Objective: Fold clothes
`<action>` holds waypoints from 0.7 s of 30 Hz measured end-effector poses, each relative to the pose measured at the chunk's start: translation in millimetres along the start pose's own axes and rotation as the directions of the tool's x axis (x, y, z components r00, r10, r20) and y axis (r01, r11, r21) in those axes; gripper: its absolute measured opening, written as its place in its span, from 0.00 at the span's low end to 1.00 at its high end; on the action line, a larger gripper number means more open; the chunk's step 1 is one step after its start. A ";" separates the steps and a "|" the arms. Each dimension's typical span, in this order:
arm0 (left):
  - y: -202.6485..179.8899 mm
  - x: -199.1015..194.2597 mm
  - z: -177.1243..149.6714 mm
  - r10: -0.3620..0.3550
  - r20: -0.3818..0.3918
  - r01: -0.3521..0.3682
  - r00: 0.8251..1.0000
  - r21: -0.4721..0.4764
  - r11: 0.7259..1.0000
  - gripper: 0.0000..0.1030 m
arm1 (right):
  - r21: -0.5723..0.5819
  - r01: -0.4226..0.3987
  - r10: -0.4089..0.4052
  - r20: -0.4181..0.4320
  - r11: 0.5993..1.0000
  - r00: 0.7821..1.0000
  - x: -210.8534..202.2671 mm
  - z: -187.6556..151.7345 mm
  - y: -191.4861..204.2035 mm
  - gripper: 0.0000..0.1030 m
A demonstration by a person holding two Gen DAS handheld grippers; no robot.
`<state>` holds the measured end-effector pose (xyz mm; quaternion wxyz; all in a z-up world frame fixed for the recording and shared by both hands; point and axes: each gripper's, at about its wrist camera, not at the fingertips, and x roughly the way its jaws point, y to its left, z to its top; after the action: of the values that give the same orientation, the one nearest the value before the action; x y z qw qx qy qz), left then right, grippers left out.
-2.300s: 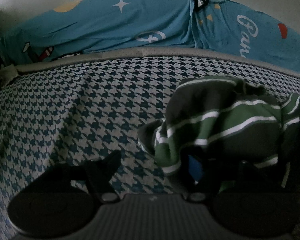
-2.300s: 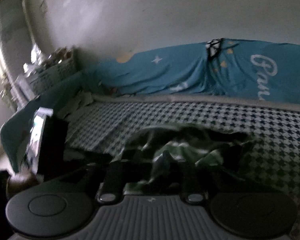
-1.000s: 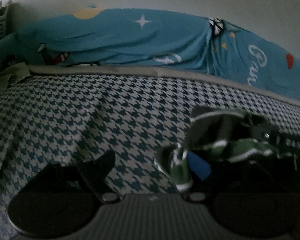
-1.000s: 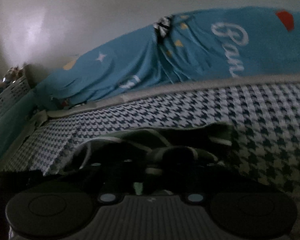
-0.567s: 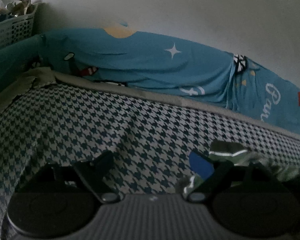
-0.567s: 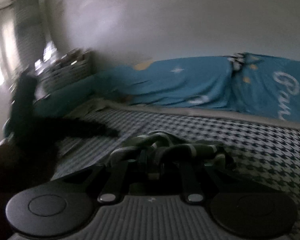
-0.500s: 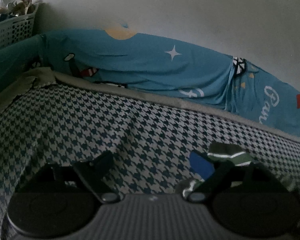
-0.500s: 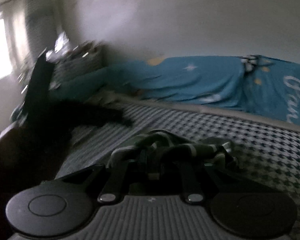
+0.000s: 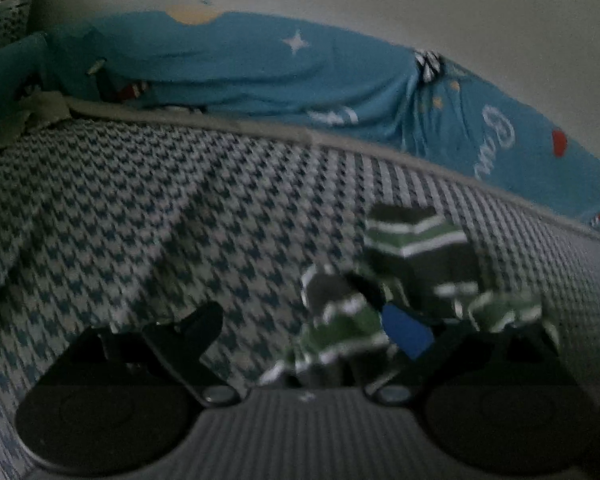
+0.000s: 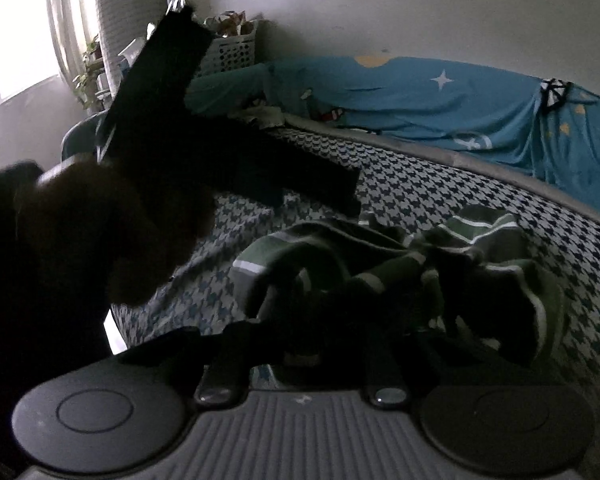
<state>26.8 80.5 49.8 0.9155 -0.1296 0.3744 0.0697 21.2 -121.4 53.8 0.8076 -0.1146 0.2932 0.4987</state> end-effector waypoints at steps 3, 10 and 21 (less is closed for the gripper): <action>-3.5 -0.3 -11.8 -0.004 -0.016 0.004 1.000 0.022 1.000 0.88 | 0.010 0.009 -0.009 0.012 1.000 1.000 -11.5 0.5 0.2 0.24; -1.7 -2.9 -30.6 -0.001 -0.035 0.002 0.999 0.013 1.000 0.89 | 0.066 0.066 -0.070 0.060 0.996 0.996 -33.7 4.6 -15.1 0.31; 3.3 -7.4 -52.7 0.004 -0.059 -0.005 0.998 -0.022 1.000 0.90 | 0.233 0.135 -0.155 0.069 0.963 0.986 -32.7 4.1 -40.6 0.33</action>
<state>-14.4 68.2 18.2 0.9024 -0.1408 0.4007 0.0722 47.3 -162.9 71.9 0.8616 -0.0206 0.3039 0.4060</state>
